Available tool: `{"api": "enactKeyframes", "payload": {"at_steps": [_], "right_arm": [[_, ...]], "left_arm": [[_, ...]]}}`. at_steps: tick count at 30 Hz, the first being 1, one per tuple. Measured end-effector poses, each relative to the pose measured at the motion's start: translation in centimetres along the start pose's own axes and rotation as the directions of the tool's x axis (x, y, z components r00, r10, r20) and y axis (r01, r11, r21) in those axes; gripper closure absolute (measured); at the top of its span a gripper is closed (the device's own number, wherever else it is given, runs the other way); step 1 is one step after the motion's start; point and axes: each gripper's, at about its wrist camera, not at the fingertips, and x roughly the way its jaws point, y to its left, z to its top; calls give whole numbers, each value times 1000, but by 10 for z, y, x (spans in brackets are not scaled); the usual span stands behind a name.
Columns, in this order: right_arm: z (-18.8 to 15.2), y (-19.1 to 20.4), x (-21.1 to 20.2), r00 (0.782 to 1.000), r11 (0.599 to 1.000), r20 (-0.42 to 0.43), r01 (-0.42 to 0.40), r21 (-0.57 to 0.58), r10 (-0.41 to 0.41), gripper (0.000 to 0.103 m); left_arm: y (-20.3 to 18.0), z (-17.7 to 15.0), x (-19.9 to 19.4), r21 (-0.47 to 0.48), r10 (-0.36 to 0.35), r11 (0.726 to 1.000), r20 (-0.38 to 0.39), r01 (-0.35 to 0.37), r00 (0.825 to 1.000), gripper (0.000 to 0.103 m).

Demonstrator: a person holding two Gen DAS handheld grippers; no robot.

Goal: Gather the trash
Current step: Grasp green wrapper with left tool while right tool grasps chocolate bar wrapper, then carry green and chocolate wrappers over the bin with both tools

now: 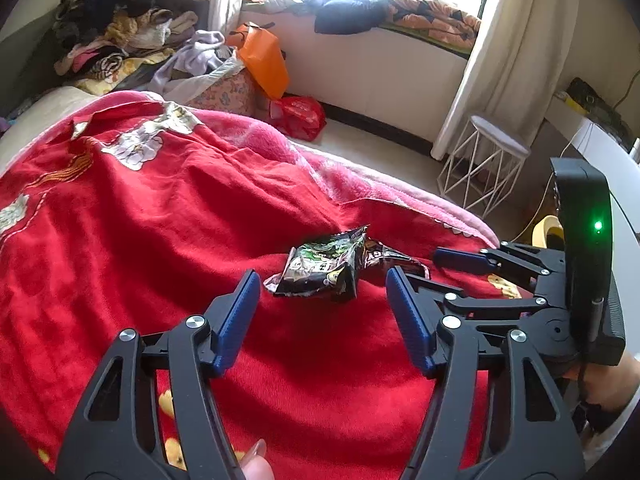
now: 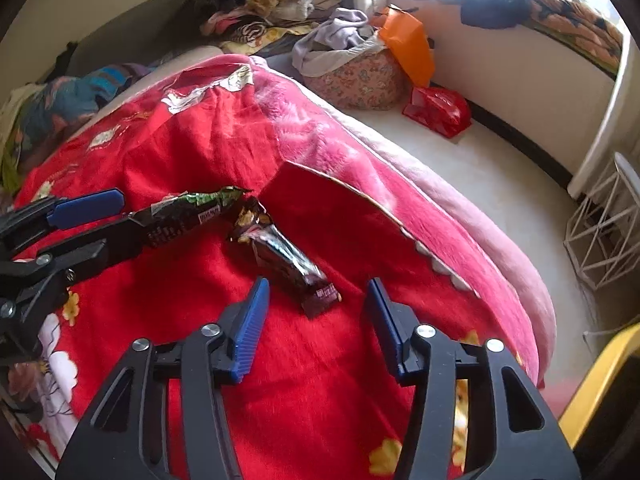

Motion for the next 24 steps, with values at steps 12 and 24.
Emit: {"api": "enactKeyframes", "payload": {"at_steps": [12,24], "right_arm": [[-18,-6,-28,995,990,69,-76,116,68,85],[-57,-39,-101,973,940,223,-127,315,57,85]], "left_arm": [[1,-7,22,-44,-23,999,-59,21,998,71],[-29,-14,-2,-58,-92,994,-12,92,996,73]]}}
